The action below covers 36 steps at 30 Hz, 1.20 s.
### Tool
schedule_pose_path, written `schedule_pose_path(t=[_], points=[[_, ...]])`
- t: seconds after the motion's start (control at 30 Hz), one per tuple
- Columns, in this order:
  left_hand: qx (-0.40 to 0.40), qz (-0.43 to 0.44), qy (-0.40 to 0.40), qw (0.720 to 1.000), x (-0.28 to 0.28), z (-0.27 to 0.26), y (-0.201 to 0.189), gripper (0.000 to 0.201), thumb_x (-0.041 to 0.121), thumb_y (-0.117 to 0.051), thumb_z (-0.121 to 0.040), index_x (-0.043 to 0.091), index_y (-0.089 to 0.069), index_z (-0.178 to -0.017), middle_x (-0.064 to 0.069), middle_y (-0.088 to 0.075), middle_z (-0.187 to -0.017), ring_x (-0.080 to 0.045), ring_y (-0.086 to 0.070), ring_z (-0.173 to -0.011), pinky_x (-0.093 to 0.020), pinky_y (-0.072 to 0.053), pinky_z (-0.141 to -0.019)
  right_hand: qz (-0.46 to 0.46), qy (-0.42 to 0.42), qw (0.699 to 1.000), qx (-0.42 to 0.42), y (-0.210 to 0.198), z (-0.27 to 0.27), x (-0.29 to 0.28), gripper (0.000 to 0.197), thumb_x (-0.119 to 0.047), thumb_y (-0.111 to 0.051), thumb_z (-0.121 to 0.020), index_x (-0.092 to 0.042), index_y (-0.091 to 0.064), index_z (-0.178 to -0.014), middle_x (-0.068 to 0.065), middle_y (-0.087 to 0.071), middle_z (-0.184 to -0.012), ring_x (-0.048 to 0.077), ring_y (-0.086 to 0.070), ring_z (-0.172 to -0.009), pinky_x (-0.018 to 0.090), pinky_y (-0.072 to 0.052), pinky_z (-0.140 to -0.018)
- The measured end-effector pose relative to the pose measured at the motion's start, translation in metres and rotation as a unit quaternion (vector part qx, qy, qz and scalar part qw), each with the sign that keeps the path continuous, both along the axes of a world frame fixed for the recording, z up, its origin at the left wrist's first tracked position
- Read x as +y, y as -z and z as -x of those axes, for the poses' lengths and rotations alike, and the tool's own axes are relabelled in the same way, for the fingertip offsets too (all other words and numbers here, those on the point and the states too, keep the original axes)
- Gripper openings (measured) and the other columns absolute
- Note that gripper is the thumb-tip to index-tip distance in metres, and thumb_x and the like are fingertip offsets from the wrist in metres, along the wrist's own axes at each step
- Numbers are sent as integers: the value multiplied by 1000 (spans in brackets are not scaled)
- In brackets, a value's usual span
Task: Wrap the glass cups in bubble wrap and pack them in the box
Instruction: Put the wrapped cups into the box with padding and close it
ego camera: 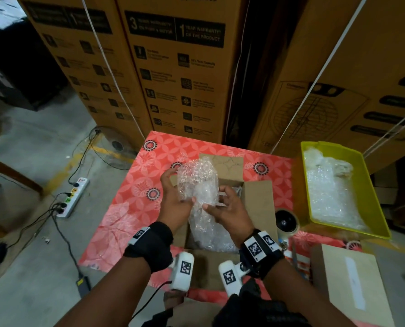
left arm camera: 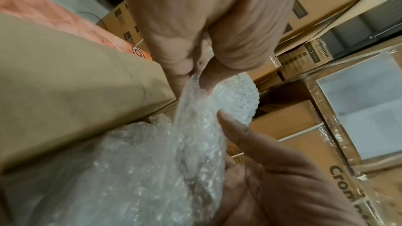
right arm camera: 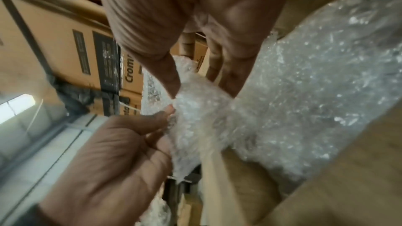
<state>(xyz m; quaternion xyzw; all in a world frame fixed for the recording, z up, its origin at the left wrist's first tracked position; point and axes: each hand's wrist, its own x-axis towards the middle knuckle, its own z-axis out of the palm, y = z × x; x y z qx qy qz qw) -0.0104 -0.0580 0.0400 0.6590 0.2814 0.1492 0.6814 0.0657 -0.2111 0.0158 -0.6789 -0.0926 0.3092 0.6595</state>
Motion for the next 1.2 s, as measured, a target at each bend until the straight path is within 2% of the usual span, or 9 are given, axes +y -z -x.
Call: schedule_pose_path(t=[0.2, 0.33, 0.43, 0.53, 0.67, 0.83, 0.93, 1.03, 1.2], points=[[-22, 48, -23, 998, 2, -12, -2, 76, -12, -52, -102, 42, -32, -151, 9, -53, -150, -22, -53, -138, -55, -49, -114, -12, 40, 999, 12, -5, -16, -18, 67, -6, -91, -77, -41, -53, -120, 11, -77, -111, 34, -76, -96, 45, -61, -68], [-40, 103, -48, 993, 7, -11, -7, 90, -23, -40, -99, 59, -38, -138, 14, -31, -160, -34, -49, -138, -64, -61, -89, 36, 87, 996, 7, 0, -22, -30, 63, -25, -99, -60, -32, -60, -109, 12, -80, -106, 40, -77, -95, 75, -57, -77], [-71, 97, -29, 992, 11, -9, -8, 99, -26, -37, -97, 65, -35, -138, -9, -22, -171, -52, -59, -129, -64, -63, -81, 81, 103, 991, -20, 10, -25, -30, 60, -44, -98, -60, -35, -60, -106, 9, -77, -108, 36, -77, -92, 68, -62, -71], [-93, 81, -12, 992, 6, -7, -19, 91, -23, -34, -101, 57, -28, -144, -12, -34, -163, -44, -76, -102, -66, -63, -81, 121, 76, 988, -57, 12, -25, -17, 43, -44, -84, -82, -40, -51, -109, 6, -63, -117, 30, -73, -92, 59, -64, -66], [-102, 52, -29, 993, 7, -3, -31, 95, -22, -37, -101, 65, -32, -140, -9, -33, -165, -36, -76, -108, -65, -63, -80, 156, -17, 986, -47, -5, -20, 6, 45, -24, -70, -96, -26, -40, -129, 2, -64, -105, 20, -67, -88, 53, -61, -88], [-111, 54, -59, 991, 21, 9, -31, 94, -27, -37, -97, 54, -33, -143, -7, -41, -159, -49, -73, -107, -66, -63, -74, 177, -65, 982, -15, -1, -21, 26, 64, -6, -78, -92, -13, -32, -135, 8, -70, -103, 17, -72, -83, 31, -63, -60], [-99, 39, -80, 991, 24, 14, -27, 95, -25, -39, -98, 56, -25, -145, -8, -49, -152, -47, -76, -98, -62, -64, -74, 300, -96, 934, -169, 4, -18, 37, 74, -23, -87, -84, -16, -34, -136, 10, -70, -102, 26, -71, -85, 31, -53, -59], [-70, 4, -84, 994, 27, 15, -18, 89, -22, -41, -97, 51, -23, -144, -11, -47, -151, -46, -76, -96, -57, -65, -72, 361, -132, 868, -314, 9, -11, 46, 44, -23, -76, -83, -23, -48, -117, 7, -67, -100, 32, -67, -93, 37, -52, -71], [-44, -39, -48, 997, 29, 12, -5, 88, -20, -52, -95, 50, -24, -141, -11, -41, -156, -45, -72, -95, -42, -65, -63, 395, -123, 848, -331, 12, -8, 49, 28, -25, -75, -88, -21, -55, -106, 12, -52, -125, 37, -66, -98, 40, -56, -84]])
